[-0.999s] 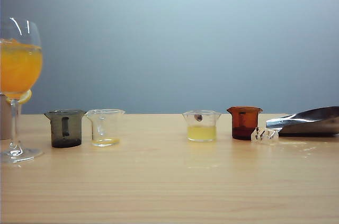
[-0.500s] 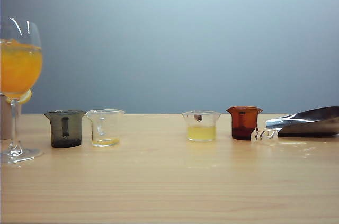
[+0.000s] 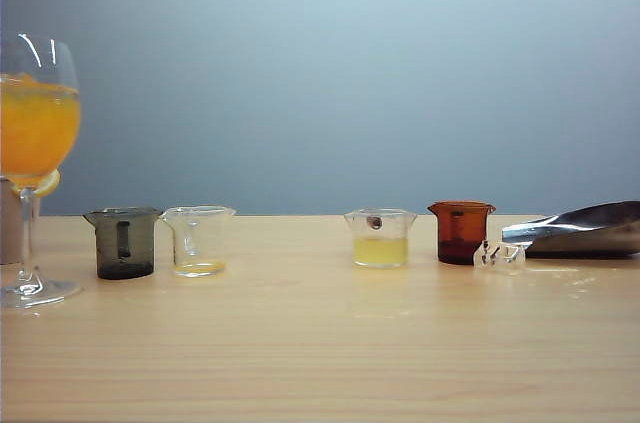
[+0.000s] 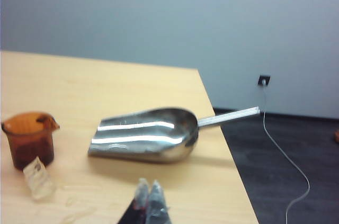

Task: Pick up the second measuring cup from the left, pour the orange juice inside into the goblet, and finally put the measuring cup back in its original place.

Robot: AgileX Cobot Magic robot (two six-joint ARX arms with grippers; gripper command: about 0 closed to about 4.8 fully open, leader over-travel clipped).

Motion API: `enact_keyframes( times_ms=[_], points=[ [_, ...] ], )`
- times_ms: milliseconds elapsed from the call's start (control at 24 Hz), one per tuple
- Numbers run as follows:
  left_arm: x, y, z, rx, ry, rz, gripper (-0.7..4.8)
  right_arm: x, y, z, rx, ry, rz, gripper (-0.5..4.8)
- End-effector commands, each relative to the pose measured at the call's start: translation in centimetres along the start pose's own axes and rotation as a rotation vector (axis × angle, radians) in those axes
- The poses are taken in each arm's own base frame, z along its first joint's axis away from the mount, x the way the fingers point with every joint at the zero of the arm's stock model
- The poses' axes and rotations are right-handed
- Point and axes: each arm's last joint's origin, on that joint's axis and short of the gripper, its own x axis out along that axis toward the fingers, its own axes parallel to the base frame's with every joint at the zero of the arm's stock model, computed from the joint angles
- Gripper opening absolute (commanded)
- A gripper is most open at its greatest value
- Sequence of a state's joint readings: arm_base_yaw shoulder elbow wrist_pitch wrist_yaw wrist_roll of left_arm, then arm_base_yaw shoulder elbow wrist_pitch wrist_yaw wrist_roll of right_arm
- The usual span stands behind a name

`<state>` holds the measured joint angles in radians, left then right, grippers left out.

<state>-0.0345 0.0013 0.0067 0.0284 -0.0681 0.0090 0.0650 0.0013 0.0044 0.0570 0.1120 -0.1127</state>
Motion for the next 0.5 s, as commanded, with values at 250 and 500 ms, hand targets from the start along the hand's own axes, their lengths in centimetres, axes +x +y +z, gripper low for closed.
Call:
enact_keyframes(
  times_ms=[250, 500],
  points=[
    [-0.01, 0.0, 0.19, 0.001, -0.013, -0.001, 0.3, 0.02, 0.0, -0.05, 0.005, -0.003, -0.002, -0.01],
    [-0.01, 0.0, 0.19, 0.001, -0.013, -0.001, 0.3, 0.01, 0.02, -0.2, 0.004, 0.012, 0.0, -0.01]
  ],
)
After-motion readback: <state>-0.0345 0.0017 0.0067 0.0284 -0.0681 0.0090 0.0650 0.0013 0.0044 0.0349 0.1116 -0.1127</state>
